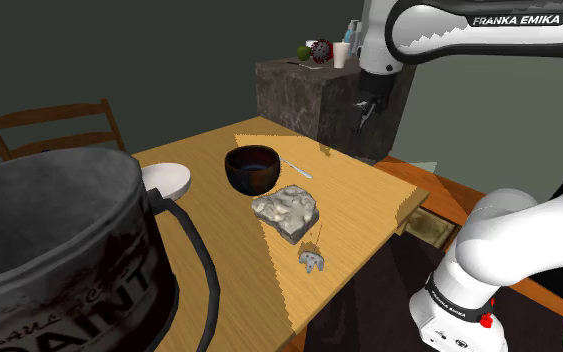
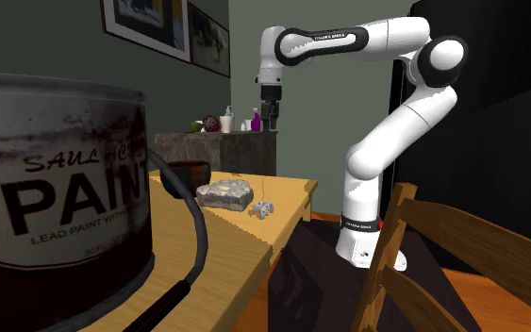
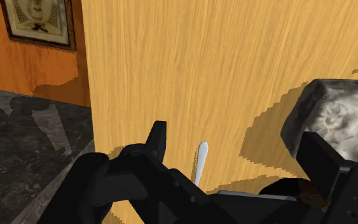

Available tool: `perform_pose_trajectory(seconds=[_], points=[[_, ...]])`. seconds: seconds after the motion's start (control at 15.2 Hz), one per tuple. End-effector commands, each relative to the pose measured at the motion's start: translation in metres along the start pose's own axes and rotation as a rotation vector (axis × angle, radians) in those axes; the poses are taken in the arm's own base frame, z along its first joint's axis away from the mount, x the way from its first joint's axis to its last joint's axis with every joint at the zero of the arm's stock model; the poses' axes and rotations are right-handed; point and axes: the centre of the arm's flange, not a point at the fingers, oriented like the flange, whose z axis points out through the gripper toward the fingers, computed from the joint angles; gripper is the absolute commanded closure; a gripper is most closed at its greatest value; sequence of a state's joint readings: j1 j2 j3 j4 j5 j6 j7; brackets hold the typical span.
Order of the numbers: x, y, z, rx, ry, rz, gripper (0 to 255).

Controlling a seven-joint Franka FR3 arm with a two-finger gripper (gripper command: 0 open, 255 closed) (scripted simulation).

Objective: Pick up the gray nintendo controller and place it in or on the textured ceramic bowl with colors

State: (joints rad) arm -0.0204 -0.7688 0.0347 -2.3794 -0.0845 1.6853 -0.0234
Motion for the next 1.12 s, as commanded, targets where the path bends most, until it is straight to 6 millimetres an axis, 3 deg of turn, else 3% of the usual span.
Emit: perform_pose_trajectory(seconds=[0.0,1.06], points=[[0.0,0.0,0.0,0.0,0.0,0.0,0],[-0.074,-0.197,0.069,-0.056,0.046,0.031,0]])
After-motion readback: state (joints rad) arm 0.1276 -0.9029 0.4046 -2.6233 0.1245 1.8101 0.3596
